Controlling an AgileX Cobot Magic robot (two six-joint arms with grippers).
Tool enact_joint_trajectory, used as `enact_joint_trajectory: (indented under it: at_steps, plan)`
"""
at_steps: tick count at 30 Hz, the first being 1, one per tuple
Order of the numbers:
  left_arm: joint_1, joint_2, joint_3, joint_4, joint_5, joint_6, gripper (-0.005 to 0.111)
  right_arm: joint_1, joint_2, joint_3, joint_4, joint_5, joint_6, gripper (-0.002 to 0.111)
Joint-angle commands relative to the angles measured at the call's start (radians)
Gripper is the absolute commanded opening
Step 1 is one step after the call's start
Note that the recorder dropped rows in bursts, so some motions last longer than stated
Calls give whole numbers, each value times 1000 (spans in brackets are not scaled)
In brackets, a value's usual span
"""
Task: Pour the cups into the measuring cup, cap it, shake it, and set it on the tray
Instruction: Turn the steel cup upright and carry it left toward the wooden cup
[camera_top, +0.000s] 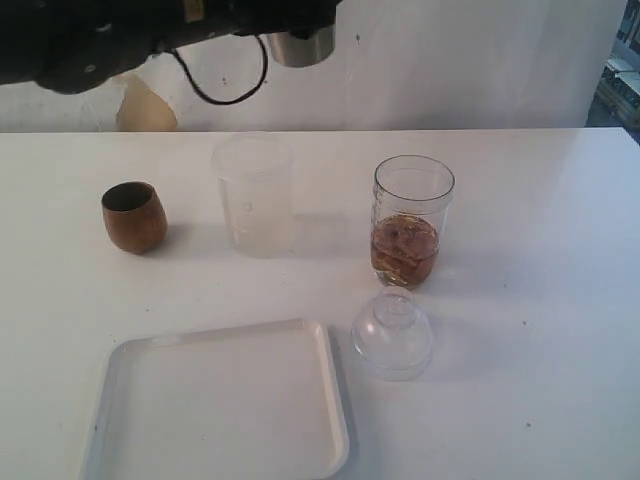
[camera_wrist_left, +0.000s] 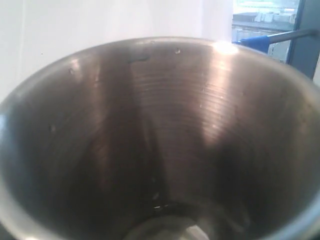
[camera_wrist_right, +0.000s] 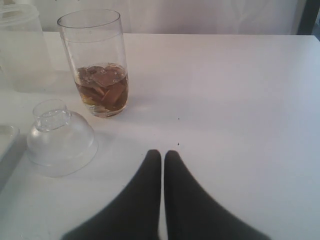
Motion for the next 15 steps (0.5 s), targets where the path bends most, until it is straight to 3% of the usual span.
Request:
enact_joint_trajectory:
  at_steps: [1, 6, 11, 15]
  plan:
    - [52, -147, 177, -27, -85, 20, 0, -2, -4, 2, -6, -6, -4, 2]
    - [129, -259, 378, -27, -110, 46, 0, -2, -4, 2, -6, -6, -4, 2]
    - [152, -302, 601, -47, -323, 93, 0, -2, -4, 2, -6, -6, -4, 2]
    - [152, -302, 749, -282, -365, 316, 0, -2, -4, 2, -6, -6, -4, 2]
